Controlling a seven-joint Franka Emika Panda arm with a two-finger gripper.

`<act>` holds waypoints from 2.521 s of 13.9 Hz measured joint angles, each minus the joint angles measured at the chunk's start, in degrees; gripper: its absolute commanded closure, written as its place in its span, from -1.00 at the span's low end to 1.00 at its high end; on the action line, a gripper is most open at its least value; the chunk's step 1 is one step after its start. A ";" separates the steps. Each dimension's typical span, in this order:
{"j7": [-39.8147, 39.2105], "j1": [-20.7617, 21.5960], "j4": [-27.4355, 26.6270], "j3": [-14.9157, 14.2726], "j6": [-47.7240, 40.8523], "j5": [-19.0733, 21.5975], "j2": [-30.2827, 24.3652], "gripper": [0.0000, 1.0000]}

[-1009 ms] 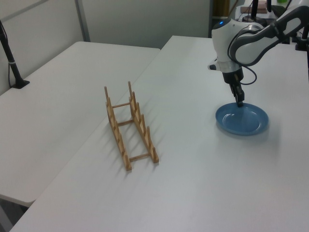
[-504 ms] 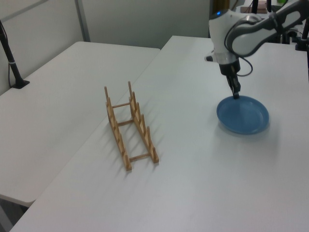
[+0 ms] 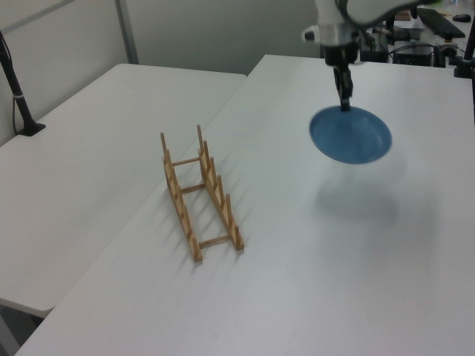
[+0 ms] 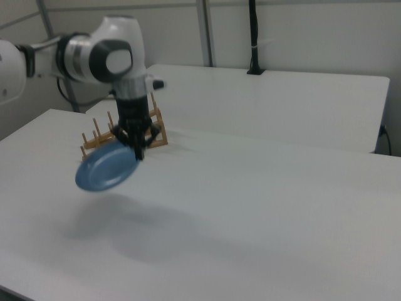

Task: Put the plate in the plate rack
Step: 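Close the gripper on the plate rim and lift it upright, then carry the upright plate over the wooden rack, then lower the plate edge-first into a slot between the rack pegs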

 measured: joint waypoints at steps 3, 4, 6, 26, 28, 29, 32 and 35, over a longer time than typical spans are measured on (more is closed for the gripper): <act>8.49 1.40 5.66 0.22 -0.61 2.90 -0.16 1.00; 11.64 2.55 7.03 0.31 -0.60 2.99 -0.15 1.00; 20.61 6.25 9.38 0.53 3.23 3.00 -0.13 1.00; 94.70 26.47 9.21 0.80 31.47 -60.40 9.10 1.00; 98.38 27.58 9.07 0.81 31.46 -65.13 10.80 1.00; 99.71 27.82 9.07 0.81 31.46 -66.87 11.71 1.00; 101.94 27.88 9.09 0.79 31.46 -70.21 13.90 1.00; 102.75 27.87 9.10 0.78 31.43 -71.98 15.31 1.00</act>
